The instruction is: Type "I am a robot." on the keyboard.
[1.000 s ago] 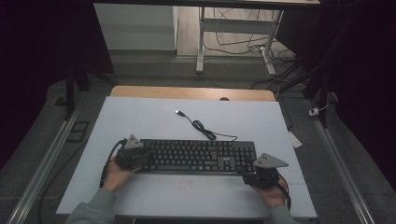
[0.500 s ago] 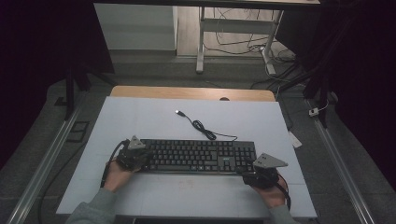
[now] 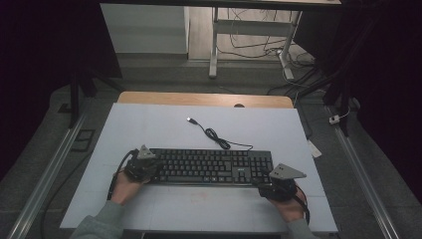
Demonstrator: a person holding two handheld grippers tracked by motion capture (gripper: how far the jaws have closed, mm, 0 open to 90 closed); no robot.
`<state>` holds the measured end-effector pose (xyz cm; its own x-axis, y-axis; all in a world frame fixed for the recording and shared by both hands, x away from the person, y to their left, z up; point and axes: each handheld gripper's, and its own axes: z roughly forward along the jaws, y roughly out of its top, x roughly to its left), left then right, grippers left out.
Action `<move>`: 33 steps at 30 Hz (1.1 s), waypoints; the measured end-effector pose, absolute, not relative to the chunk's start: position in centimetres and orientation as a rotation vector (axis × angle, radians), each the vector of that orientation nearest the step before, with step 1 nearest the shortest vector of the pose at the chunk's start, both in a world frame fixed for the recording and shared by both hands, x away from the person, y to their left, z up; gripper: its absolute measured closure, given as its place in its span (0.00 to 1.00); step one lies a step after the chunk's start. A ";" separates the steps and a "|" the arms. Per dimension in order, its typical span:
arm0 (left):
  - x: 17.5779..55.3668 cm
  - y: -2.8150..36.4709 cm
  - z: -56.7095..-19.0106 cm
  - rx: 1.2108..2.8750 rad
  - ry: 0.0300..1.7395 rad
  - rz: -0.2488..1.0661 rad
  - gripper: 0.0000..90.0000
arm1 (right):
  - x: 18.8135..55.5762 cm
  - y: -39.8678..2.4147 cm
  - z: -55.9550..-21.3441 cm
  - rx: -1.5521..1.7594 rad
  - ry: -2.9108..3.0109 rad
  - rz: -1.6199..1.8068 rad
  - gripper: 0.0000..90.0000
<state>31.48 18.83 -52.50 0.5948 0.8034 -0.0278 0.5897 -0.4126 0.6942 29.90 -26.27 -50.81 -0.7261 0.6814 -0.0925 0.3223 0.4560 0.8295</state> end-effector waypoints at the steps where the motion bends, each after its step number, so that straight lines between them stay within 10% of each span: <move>1: 31.4 19.0 -52.3 2.133 1.088 0.407 0.99 | 29.9 -26.3 -50.8 0.843 2.296 1.178 0.49; 9: 30.6 20.0 -50.8 1.978 1.077 0.448 0.98 | 30.0 -26.3 -50.9 0.841 2.301 1.168 0.49; 20: 30.4 20.4 -50.1 1.929 1.078 0.450 0.57 | 30.0 -26.3 -51.0 0.842 2.298 1.178 0.49; 33: 30.7 20.2 -50.4 1.954 1.090 0.421 0.46 | 30.0 -26.1 -50.9 0.836 2.300 1.169 0.49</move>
<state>30.70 20.15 -50.45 0.5658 0.8181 -0.1025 0.5365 -0.2708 0.7993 30.03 -26.15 -50.90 -0.7275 0.6789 -0.0995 0.3199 0.4639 0.8261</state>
